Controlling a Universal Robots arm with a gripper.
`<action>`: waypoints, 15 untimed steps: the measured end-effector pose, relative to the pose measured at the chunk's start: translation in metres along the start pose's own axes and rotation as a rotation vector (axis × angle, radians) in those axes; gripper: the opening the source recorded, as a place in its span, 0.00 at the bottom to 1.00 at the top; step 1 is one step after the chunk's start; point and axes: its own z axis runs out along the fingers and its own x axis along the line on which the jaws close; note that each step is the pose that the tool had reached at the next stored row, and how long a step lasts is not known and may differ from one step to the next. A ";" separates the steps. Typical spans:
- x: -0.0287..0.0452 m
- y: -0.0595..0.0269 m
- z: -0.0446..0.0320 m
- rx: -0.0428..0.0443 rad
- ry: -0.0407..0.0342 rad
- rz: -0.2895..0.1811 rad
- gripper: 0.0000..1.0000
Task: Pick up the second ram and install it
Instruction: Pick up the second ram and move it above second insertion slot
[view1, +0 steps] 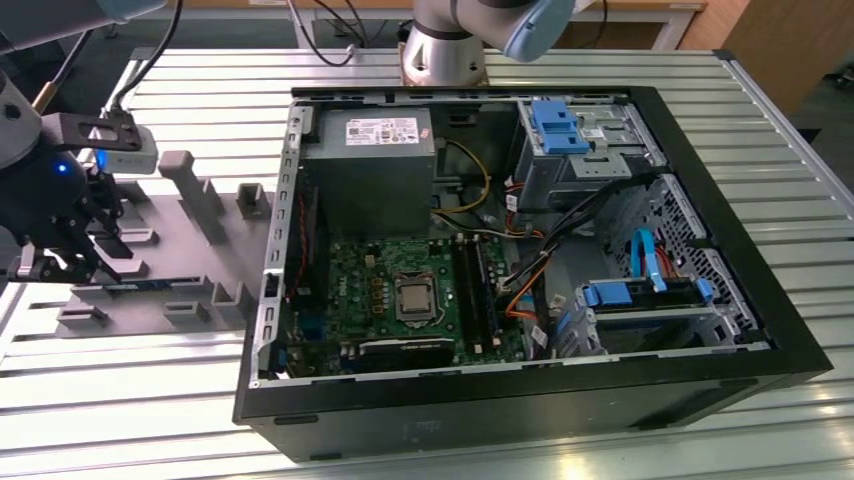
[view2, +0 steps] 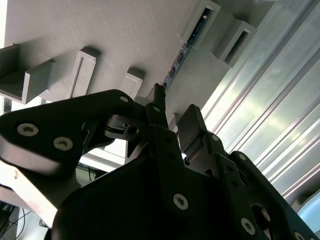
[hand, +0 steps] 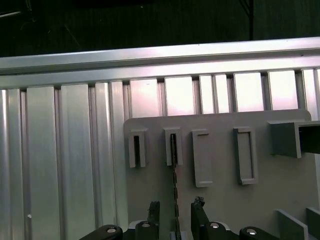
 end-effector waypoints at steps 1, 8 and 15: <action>0.0000 0.0000 0.0000 0.0000 0.0000 0.000 0.38; 0.0004 0.0025 0.0044 -0.0001 0.0001 0.000 0.38; 0.0006 0.0024 0.0168 -0.0007 0.0001 0.000 0.38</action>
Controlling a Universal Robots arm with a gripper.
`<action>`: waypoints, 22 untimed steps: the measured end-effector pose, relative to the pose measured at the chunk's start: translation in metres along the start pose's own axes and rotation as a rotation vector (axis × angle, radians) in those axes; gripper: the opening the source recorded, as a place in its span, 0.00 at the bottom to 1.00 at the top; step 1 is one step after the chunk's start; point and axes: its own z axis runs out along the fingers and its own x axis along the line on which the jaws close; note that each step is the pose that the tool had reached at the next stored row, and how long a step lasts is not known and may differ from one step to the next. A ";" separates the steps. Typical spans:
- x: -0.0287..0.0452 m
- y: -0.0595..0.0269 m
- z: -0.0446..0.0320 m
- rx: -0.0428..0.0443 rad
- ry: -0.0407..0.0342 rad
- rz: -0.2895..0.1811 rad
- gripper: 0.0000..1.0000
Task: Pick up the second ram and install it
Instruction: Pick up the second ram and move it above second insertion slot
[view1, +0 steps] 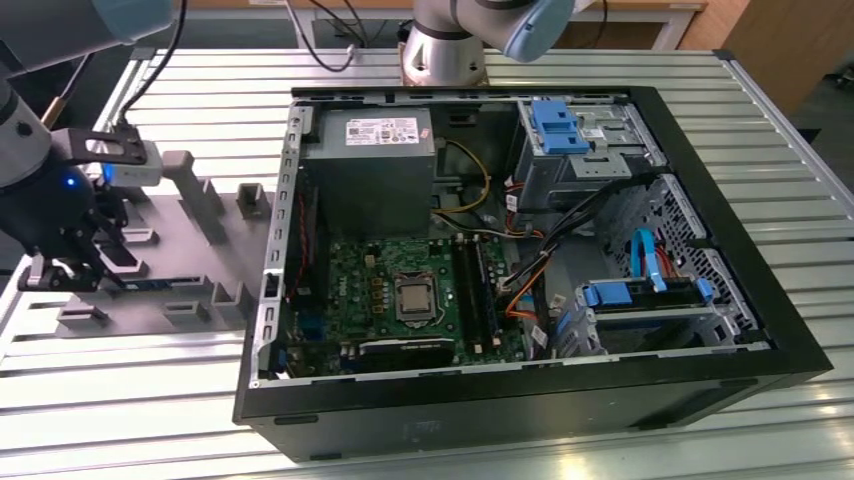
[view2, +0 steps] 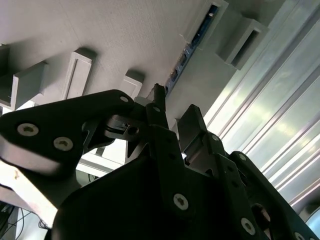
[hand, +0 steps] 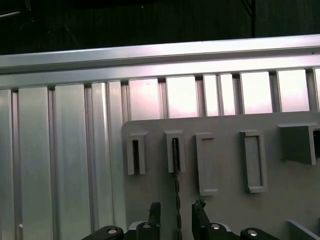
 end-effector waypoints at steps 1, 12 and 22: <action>0.0000 0.0000 0.0013 0.0000 0.0000 0.000 0.38; 0.0013 -0.0002 0.0162 -0.0006 -0.0010 -0.017 0.38; 0.0000 -0.0002 0.0206 -0.0006 -0.0016 -0.017 0.30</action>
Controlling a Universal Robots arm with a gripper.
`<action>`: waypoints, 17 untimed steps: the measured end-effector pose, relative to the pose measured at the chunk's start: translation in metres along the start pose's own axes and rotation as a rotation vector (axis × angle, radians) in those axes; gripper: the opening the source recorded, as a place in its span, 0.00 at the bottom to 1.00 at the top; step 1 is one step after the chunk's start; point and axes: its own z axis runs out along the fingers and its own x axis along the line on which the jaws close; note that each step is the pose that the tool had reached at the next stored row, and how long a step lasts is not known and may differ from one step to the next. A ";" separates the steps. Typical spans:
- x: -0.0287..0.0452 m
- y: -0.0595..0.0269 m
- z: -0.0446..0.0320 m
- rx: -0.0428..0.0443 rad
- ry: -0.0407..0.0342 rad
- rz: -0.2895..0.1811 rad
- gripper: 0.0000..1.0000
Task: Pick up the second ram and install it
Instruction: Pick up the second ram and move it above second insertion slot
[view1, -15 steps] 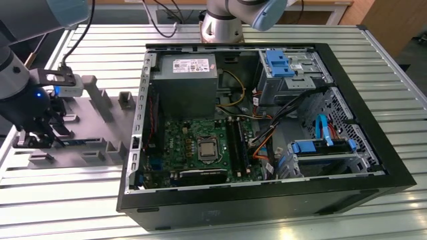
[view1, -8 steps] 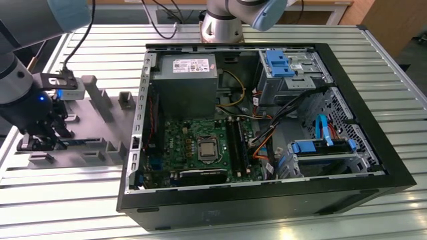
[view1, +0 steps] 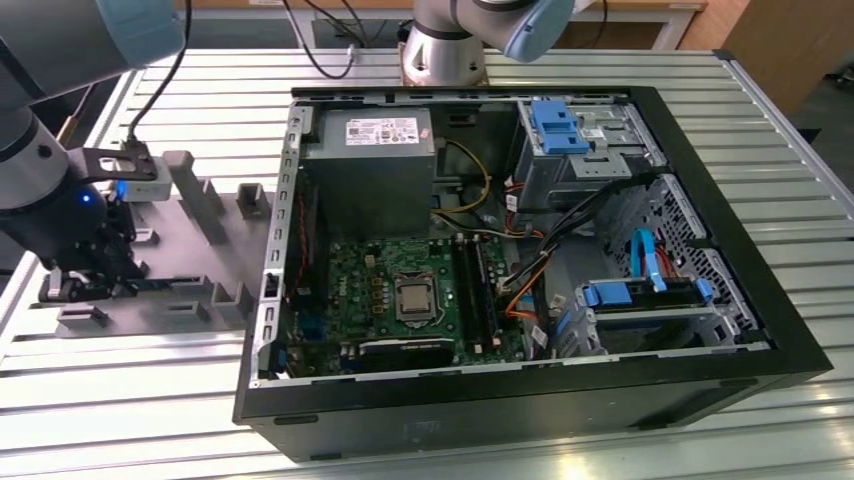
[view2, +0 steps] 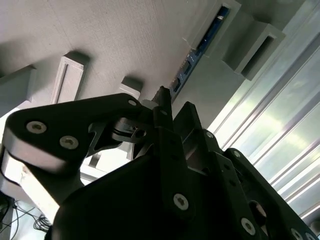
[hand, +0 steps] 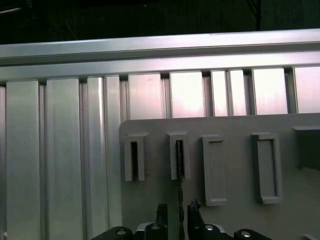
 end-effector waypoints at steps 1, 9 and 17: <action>-0.0004 0.0000 0.0005 0.0000 -0.0005 0.000 0.30; -0.0016 0.0004 0.0052 -0.0003 -0.0019 0.000 0.30; -0.0016 0.0006 0.0086 -0.0003 -0.0021 0.000 0.21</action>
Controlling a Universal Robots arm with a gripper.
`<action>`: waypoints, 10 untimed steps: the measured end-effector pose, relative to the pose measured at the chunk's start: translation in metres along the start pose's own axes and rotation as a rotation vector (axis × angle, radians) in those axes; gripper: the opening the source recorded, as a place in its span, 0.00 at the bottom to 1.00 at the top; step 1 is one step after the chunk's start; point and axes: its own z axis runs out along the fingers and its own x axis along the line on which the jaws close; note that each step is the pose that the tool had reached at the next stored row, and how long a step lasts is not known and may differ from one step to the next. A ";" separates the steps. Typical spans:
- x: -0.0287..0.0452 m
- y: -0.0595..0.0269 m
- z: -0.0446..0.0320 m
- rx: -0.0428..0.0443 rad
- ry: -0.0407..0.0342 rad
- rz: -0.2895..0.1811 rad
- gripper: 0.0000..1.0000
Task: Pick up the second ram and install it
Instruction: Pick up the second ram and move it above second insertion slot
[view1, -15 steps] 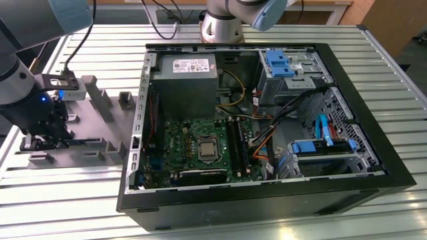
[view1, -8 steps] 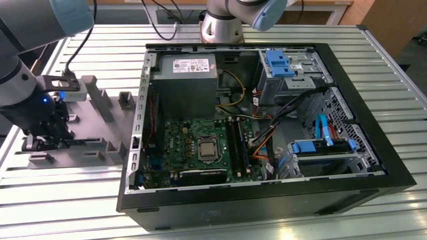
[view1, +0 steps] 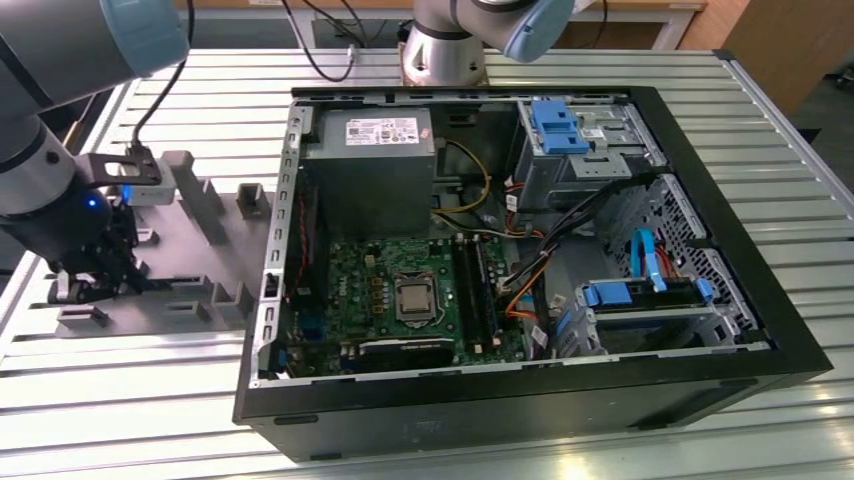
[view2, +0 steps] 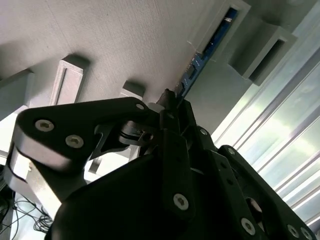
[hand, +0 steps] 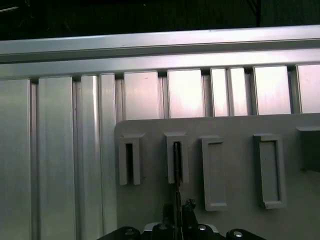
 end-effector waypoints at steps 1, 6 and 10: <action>0.0000 0.0000 0.0002 0.0000 -0.0001 0.000 0.21; 0.0000 0.0000 0.0006 0.0000 -0.0001 0.000 0.14; 0.0000 0.0000 0.0007 0.0001 -0.0002 -0.001 0.14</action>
